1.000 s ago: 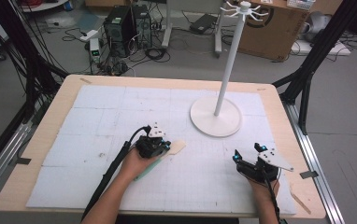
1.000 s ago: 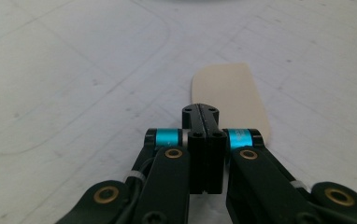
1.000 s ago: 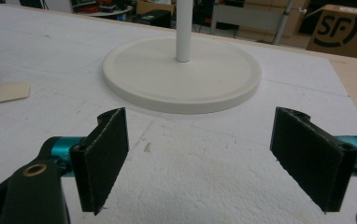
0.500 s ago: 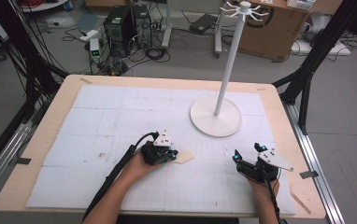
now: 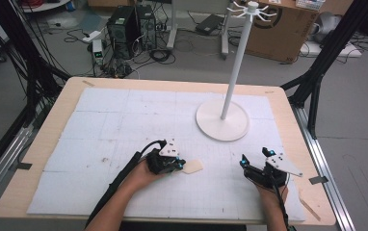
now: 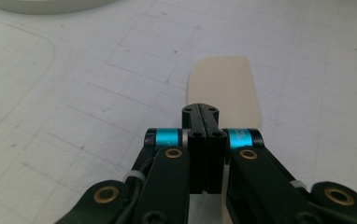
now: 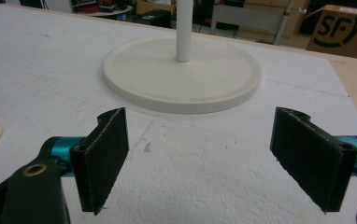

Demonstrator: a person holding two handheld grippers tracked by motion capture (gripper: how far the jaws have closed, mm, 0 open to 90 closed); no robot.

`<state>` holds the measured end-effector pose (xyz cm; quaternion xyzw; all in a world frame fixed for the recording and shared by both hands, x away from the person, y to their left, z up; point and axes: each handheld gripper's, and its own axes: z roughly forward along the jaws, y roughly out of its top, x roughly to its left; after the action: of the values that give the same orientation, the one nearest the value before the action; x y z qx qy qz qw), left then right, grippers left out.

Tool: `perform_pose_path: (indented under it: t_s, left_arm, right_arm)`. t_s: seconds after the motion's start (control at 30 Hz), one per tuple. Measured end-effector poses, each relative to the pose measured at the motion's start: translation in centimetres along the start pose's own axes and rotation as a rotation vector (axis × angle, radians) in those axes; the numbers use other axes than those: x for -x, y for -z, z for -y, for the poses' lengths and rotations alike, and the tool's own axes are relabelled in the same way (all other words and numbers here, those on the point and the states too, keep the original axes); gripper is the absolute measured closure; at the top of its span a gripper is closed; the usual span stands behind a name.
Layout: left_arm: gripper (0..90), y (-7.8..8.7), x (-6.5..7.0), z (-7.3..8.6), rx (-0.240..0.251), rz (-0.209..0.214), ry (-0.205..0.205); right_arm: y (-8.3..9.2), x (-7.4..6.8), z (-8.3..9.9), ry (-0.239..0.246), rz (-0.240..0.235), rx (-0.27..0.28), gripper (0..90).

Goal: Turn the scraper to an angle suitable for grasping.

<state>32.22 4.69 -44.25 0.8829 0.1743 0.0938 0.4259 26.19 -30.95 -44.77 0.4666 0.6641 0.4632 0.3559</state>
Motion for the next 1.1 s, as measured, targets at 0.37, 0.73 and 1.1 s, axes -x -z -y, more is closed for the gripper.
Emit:
perform_pose_path:
  t_s: [0.37,0.73,1.1]
  left_arm:
    - [90.0,1.3,-0.8,0.9,0.046,-0.013,0.084]
    - [90.0,-0.3,-0.9,-0.3,-0.041,-0.023,0.098]
    - [90.0,-0.8,-0.5,-0.8,-0.068,-0.009,0.081]
  right_arm:
    - [0.0,-0.1,0.0,0.005,0.003,0.000,18.8]
    - [0.0,0.0,0.0,0.010,0.002,-0.003,19.0]
    - [0.0,0.0,0.0,0.008,0.002,-0.005,19.0]
